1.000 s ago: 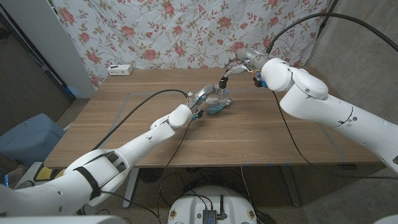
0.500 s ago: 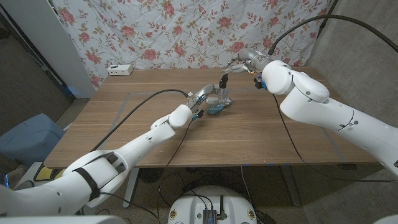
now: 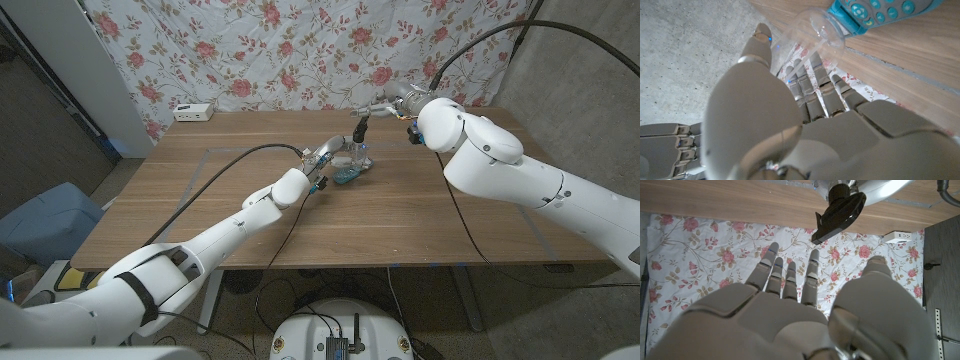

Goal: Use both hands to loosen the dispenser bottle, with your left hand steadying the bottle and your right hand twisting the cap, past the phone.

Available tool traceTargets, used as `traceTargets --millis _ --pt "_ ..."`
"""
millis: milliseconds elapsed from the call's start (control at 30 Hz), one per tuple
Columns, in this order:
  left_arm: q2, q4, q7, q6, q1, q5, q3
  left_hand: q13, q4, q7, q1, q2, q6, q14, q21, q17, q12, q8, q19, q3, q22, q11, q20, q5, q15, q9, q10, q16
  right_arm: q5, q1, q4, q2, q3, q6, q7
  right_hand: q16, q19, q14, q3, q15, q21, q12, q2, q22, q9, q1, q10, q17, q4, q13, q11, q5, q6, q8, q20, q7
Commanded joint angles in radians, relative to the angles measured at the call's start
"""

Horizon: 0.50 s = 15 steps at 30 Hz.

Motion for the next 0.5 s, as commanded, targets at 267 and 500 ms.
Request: traceTargets --millis 267,500 --pt "0.000 -0.001 0.027 -0.003 0.005 0.015 -0.001 0.004 0.060 -0.007 0.014 0.136 0.030 0.049 -0.002 0.005 0.006 0.005 0.004 0.064 0.001 -0.031 -0.059 0.001 -0.122 0.000 0.030 0.000 -0.029 0.190 -0.014 0.045 -0.225 -0.264 -0.005 0.004 0.020 0.026 -0.004 0.022 0.004 0.010 -0.008 0.002 0.011 -0.020 0.024 -0.001 0.001 0.004 0.037 0.019 0.036 0.025 0.045 0.035" --pt "-0.004 0.011 0.026 -0.012 0.004 0.011 0.000 0.005 0.059 -0.006 0.015 0.137 0.031 0.051 -0.001 0.005 0.007 0.006 0.005 0.065 0.001 -0.032 -0.061 0.003 -0.121 0.000 0.031 0.000 -0.360 0.136 0.036 0.109 -0.214 -0.264 0.278 0.007 0.033 0.041 -0.006 0.026 0.005 0.011 -0.010 0.002 0.014 -0.033 0.030 -0.002 0.001 0.004 0.053 0.025 0.044 0.030 0.059 0.047"
